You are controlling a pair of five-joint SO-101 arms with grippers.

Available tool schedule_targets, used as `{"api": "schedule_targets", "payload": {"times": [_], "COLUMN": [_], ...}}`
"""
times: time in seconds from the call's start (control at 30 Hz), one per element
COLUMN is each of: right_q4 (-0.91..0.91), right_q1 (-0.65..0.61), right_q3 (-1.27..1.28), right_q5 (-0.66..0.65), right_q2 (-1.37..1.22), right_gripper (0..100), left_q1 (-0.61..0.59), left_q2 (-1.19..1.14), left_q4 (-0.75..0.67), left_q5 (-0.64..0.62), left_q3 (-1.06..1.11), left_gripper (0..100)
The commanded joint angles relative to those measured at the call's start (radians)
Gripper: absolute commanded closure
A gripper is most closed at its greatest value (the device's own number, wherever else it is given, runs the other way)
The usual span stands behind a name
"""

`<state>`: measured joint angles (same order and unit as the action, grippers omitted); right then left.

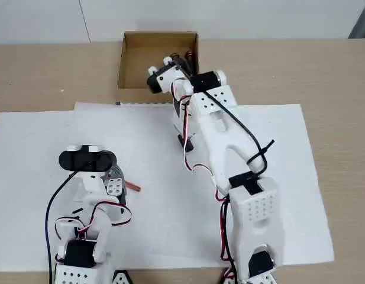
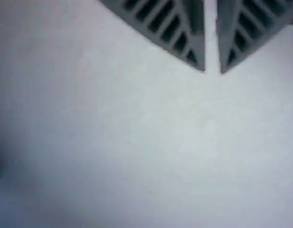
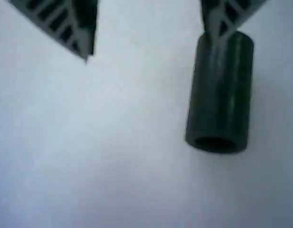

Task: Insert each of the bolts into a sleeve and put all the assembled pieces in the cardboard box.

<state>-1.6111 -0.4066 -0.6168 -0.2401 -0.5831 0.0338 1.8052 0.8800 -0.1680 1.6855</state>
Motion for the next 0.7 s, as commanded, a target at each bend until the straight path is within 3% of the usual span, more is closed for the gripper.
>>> {"api": "schedule_targets", "payload": {"times": [0.0,0.67], "right_q4": [0.022,0.064], "right_q1": [-0.031,-0.064], "right_q3": [-0.006,-0.005], "right_q5": [0.014,0.017], "right_q2": [-0.007,-0.128], "right_gripper": [83.4,83.6], "left_q1": [0.002,0.002], "left_q2": [0.011,0.011], "left_q4": [0.005,0.005], "left_q5": [-0.006,-0.006], "left_q3": [-0.005,-0.005], "left_gripper": [99,99]}}
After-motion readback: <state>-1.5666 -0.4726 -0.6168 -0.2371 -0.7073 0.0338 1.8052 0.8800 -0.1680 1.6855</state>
